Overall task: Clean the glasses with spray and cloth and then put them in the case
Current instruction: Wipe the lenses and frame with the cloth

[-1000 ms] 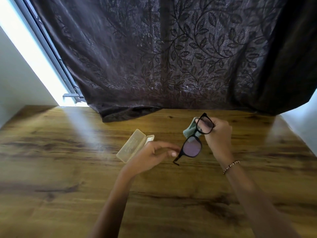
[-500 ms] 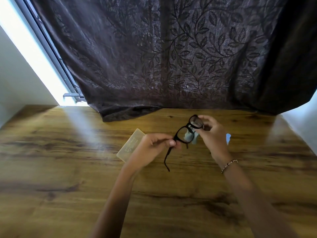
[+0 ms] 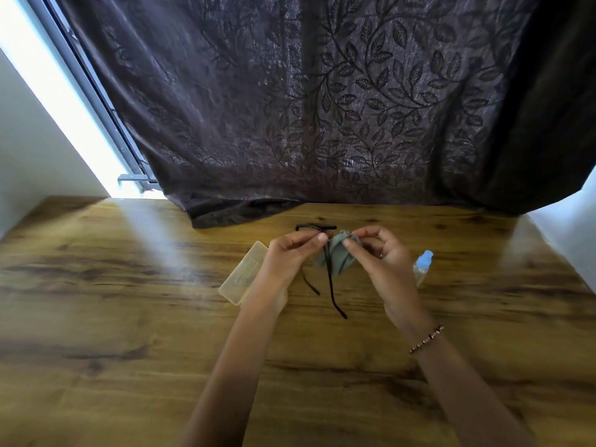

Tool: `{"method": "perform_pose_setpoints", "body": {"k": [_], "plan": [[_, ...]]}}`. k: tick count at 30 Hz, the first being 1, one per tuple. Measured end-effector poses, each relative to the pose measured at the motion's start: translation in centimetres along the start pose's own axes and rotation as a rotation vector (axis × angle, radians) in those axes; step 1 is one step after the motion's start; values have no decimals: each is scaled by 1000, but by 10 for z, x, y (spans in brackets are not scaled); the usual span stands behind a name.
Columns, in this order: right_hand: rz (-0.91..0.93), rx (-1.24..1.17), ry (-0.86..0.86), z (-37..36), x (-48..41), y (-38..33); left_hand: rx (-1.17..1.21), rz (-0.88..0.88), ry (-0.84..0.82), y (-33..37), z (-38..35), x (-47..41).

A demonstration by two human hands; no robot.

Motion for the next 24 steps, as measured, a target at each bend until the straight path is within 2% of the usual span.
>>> {"method": "perform_pose_setpoints", "body": {"k": [9,13,20,24], "plan": [[-11,-90,-58,-14,6,-7,74,35,139,-8,0,-5],[-109,-133,-66,-18,-1,-5,109,16,140,-9,-6,-8],[-211,34,-240,-22,-19,-2,163,15,166,-3,-3,-17],[-301,15,-394,-23,-12,6,195,5,185,4,5,-21]]}}
Point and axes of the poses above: each hand's wrist, its own x-axis away from the middle knuckle, its own z-axis out of the back of the hand, y = z × x, the point moved 6 cm from there along -x, towards the middle knuckle, and after that the axes turned 10 degrees about x, right-handed, at the moved point
